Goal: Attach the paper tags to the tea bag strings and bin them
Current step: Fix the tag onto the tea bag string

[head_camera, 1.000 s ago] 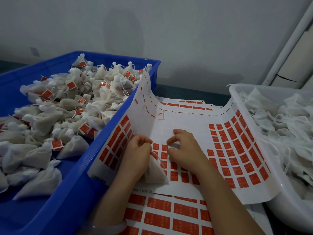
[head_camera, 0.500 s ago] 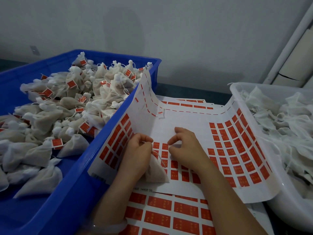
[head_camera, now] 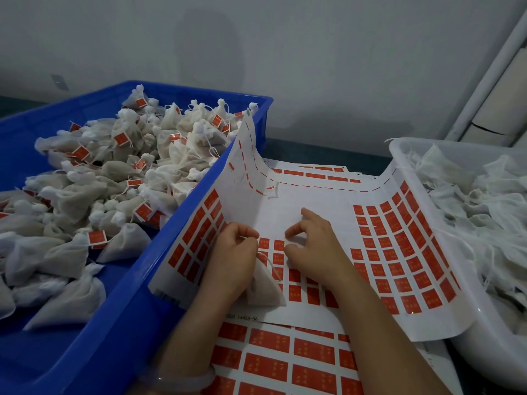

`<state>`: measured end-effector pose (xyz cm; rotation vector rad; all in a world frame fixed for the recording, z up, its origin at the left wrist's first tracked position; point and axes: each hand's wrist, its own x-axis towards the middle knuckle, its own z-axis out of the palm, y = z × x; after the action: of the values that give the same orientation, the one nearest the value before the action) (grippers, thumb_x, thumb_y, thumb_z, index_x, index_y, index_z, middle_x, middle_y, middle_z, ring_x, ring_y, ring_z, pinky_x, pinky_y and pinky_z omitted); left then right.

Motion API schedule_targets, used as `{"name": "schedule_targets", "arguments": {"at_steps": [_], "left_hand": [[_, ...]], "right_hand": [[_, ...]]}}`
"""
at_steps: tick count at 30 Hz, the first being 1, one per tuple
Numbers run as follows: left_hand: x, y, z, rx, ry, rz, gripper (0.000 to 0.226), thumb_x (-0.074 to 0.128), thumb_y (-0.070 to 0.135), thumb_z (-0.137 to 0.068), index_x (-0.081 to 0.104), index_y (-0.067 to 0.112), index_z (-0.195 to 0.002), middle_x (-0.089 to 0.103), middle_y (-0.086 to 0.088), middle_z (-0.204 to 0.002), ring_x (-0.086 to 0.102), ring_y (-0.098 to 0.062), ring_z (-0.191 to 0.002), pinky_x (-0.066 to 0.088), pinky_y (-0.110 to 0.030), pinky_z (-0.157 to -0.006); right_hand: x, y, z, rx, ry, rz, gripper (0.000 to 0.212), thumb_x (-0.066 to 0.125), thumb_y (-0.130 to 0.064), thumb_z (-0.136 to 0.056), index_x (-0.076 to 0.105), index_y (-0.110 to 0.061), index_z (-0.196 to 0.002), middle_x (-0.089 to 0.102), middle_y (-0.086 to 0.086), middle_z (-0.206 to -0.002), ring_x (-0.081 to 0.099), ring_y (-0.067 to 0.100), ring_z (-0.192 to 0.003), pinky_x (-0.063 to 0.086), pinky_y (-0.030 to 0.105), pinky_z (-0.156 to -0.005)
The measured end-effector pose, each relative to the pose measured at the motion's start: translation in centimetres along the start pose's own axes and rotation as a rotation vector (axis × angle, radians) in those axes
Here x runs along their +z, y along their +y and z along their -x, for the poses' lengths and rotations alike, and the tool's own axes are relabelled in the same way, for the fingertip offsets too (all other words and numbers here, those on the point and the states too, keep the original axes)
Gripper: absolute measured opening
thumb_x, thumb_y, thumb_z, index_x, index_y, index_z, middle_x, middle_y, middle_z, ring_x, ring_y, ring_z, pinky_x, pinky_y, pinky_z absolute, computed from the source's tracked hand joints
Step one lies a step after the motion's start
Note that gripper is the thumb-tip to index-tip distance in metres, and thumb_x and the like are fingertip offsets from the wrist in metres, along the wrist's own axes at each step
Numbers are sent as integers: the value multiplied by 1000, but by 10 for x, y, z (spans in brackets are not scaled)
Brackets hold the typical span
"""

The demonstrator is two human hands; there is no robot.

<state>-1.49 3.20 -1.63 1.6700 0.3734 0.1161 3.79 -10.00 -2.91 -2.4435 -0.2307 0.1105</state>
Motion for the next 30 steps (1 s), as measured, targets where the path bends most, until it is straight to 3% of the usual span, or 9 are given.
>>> {"name": "schedule_targets", "arguments": {"at_steps": [7, 13, 18, 22, 30], "left_hand": [[0, 0, 0, 5, -8, -5, 23, 46, 2, -91, 53, 23, -83, 56, 2, -79, 56, -8, -64, 42, -8, -40], [-1, 0, 1, -3, -4, 5, 23, 47, 3, -92, 53, 24, -84, 56, 3, -81, 56, -9, -66, 41, -7, -40], [0, 0, 0, -2, 2, -1, 23, 47, 5, -93, 53, 24, -83, 57, 3, -82, 58, -9, -66, 41, -7, -40], [-1, 1, 1, -6, -1, 4, 22, 47, 5, -93, 52, 24, -83, 58, 4, -81, 59, -8, -65, 42, -8, -41], [-2, 3, 2, -8, -13, 16, 22, 48, 4, -93, 52, 24, -83, 57, 4, -79, 58, -7, -61, 42, -8, -40]], "right_hand": [[0, -1, 1, -7, -14, -5, 13, 64, -23, -84, 52, -30, -84, 30, -5, -150, 23, 15, -138, 23, 37, -112], [0, 4, 2, -35, 15, 33, 34, 64, -36, -84, 57, -27, -116, 29, -8, -151, 27, 14, -137, 25, 36, -111], [2, 3, 2, -79, 61, 33, 21, 64, -32, -86, 69, -22, -103, 42, -8, -144, 37, 10, -131, 28, 30, -107], [2, 5, 3, -87, 50, -20, 13, 58, -28, -90, 67, -22, -98, 46, -9, -140, 40, 9, -127, 30, 28, -106], [-2, 7, 3, -97, -31, -56, 21, 47, -27, -96, 64, -21, -107, 46, -8, -140, 42, 10, -126, 35, 30, -106]]}}
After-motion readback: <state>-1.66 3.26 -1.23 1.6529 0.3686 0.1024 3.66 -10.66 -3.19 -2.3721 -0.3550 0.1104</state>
